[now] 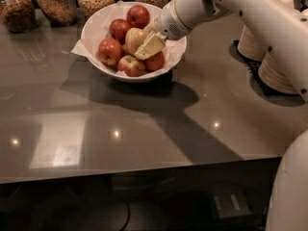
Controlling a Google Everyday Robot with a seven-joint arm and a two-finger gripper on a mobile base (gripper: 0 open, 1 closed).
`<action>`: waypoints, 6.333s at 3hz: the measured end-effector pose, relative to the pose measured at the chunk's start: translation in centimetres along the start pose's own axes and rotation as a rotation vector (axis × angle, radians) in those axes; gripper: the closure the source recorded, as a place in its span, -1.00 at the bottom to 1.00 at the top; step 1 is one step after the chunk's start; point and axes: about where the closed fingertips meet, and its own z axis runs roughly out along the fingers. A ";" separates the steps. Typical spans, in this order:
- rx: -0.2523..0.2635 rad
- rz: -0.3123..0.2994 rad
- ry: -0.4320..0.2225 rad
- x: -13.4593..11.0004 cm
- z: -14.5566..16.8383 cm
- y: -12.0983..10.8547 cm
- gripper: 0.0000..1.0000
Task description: Pick apple from white bowl
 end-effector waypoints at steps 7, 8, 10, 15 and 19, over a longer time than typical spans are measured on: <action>0.061 0.050 -0.164 -1.2 -5.8 -1.5 1.00; 0.061 0.048 -0.164 -1.2 -5.9 -1.4 0.62; 0.063 0.023 -0.160 -1.6 -6.5 -0.6 -0.31; -0.002 -0.009 -0.130 -2.8 -3.7 0.1 -0.30; -0.077 0.015 -0.061 -1.6 1.2 0.1 -0.36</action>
Offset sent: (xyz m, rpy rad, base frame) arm -0.0020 -0.0169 0.0466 0.0433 -0.0659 -0.0220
